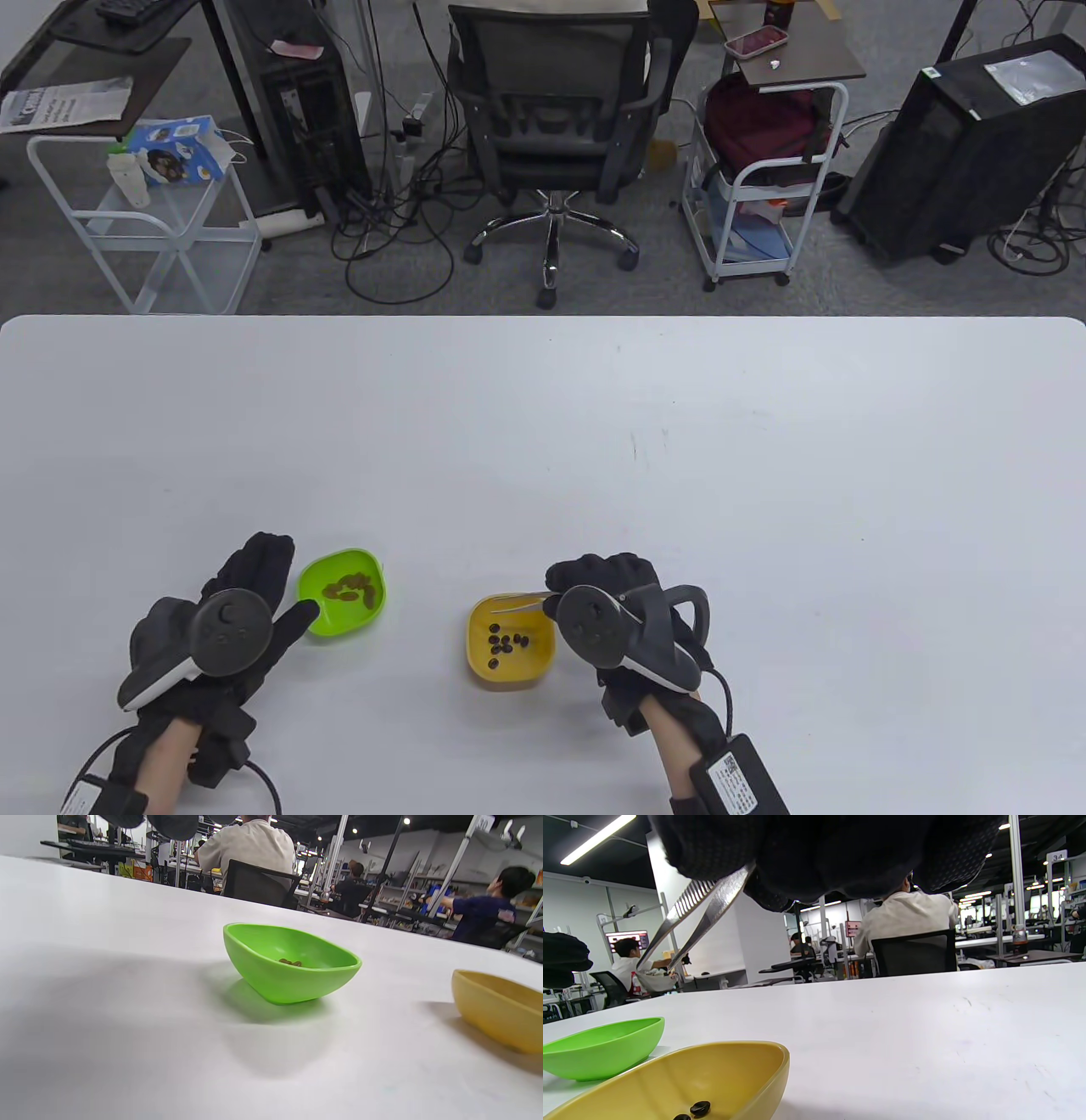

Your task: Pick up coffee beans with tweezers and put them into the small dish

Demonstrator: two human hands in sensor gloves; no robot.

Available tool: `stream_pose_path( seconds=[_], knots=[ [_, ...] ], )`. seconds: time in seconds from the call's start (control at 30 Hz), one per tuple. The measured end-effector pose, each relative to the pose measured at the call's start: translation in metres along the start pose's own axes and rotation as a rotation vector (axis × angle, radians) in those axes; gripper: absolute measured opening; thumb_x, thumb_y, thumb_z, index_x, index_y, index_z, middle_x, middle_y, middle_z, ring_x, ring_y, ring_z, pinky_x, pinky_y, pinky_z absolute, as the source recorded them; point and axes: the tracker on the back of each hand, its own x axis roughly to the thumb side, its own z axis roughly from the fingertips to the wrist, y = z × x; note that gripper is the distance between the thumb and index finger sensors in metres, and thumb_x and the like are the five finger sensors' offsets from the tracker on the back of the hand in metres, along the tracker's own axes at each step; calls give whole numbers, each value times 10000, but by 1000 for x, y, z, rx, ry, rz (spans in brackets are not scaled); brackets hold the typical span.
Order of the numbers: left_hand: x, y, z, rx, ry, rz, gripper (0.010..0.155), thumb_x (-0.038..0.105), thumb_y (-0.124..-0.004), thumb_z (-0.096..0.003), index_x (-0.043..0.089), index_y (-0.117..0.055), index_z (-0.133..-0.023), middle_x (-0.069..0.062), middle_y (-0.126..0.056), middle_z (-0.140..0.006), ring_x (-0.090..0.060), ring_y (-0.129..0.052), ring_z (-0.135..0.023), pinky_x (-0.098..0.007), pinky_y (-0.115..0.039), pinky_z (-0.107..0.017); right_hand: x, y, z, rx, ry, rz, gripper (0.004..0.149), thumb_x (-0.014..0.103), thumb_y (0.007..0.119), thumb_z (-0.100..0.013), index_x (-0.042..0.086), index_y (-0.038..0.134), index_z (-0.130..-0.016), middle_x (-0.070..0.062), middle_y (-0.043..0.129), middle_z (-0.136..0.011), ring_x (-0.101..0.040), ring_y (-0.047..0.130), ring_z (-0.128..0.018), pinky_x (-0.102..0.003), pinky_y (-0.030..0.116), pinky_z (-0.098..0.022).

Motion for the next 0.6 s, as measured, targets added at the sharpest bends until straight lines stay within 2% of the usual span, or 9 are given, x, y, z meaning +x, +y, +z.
stream_pose_path(
  seconds=[0.1, 0.23, 0.3, 0.4, 0.6],
  knots=[
    [-9, -8, 1, 0, -2, 59, 764, 399, -388, -590, -50, -295, -1200, -356, -323, -1252, -633, -481, -1111, -729, -500, -740, 0, 0, 0, -5, 0, -6, 441, 406, 708, -415, 233, 814, -807, 69, 886, -601, -176, 927, -441, -565, 714, -695],
    [-20, -25, 4, 38, 33, -39, 734, 362, -379, -592, -44, -297, -1197, -346, -327, -1254, -623, -464, -1116, -724, -494, -744, 0, 1, 0, -6, 3, -6, 441, 406, 709, -415, 233, 814, -807, 69, 886, -602, -177, 926, -441, -565, 713, -695],
    [-19, -23, 4, 17, 46, -89, 731, 356, -380, -591, -47, -305, -1195, -349, -339, -1251, -625, -482, -1109, -721, -505, -739, 0, 2, 0, -2, 5, -5, 441, 405, 709, -415, 232, 815, -806, 69, 886, -601, -177, 927, -441, -566, 712, -696],
    [-19, -19, 7, 84, 48, -99, 723, 352, -381, -593, -39, -305, -1197, -340, -338, -1255, -616, -479, -1116, -718, -501, -745, -1, 3, 0, 0, 9, 3, 441, 407, 709, -414, 234, 815, -806, 70, 886, -601, -177, 927, -440, -565, 714, -694],
    [-22, -21, 9, 62, 55, -95, 722, 352, -383, -593, -41, -315, -1195, -343, -346, -1252, -616, -490, -1111, -716, -510, -741, -2, 3, 0, 5, 15, -3, 441, 407, 711, -414, 234, 814, -806, 71, 887, -600, -176, 928, -440, -565, 715, -694]
  ],
)
